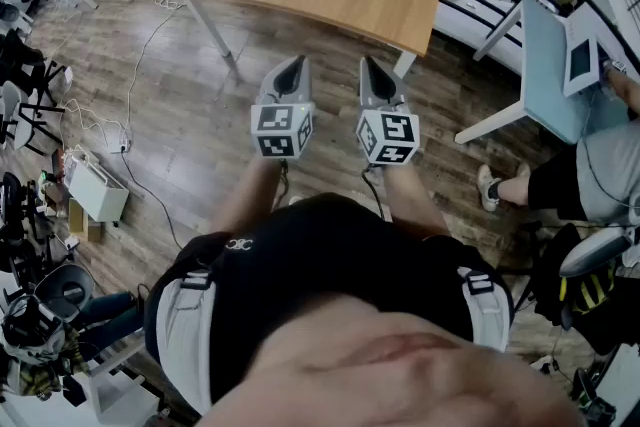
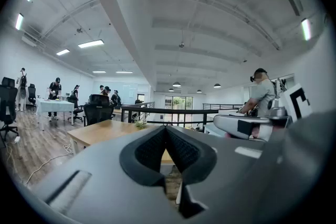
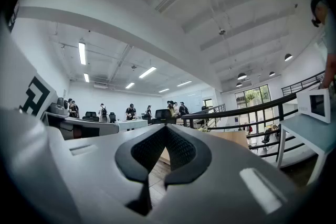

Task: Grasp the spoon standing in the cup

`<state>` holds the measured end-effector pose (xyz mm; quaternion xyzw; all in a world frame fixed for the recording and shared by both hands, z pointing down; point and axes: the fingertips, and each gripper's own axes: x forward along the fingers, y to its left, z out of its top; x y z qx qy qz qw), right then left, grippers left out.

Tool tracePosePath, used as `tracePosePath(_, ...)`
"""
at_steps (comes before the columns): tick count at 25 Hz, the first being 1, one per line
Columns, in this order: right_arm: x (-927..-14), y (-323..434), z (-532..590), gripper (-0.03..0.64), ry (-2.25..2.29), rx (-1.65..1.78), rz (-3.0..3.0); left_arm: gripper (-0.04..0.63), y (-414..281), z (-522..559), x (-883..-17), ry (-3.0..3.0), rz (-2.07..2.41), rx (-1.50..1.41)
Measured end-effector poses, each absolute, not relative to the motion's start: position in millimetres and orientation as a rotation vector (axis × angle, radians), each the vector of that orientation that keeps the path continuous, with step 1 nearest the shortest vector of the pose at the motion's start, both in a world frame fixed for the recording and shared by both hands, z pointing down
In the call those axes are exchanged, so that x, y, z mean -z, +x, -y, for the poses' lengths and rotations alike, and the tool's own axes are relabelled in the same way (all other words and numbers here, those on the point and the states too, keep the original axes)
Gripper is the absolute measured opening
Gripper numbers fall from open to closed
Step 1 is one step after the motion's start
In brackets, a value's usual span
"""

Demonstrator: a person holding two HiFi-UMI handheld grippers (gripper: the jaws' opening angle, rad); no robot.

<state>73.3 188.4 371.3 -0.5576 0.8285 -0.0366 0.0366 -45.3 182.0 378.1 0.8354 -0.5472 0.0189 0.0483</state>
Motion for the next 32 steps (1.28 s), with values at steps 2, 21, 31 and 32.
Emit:
tracePosePath(2, -374, 70, -188, -0.002, -1.712, 0.104, -2.559, 0.012, -45, -181, -379, 2.548, 1.666, -0.049)
tracePosePath(21, -378, -3, -171, 0.0, -1.839, 0.097, -2.493, 0.012, -112, -156, -387, 2.573, 1.576, -0.012)
tracePosePath(31, -401, -25, -140, 0.0, -1.87, 0.125, -2.507, 0.012, -132, -124, -414, 2.564, 1.508, -0.032)
tracePosePath(32, -403, -24, -132, 0.0, -1.867, 0.132, -2.508, 0.012, -129, -117, -416, 2.562, 1.505, -0.04)
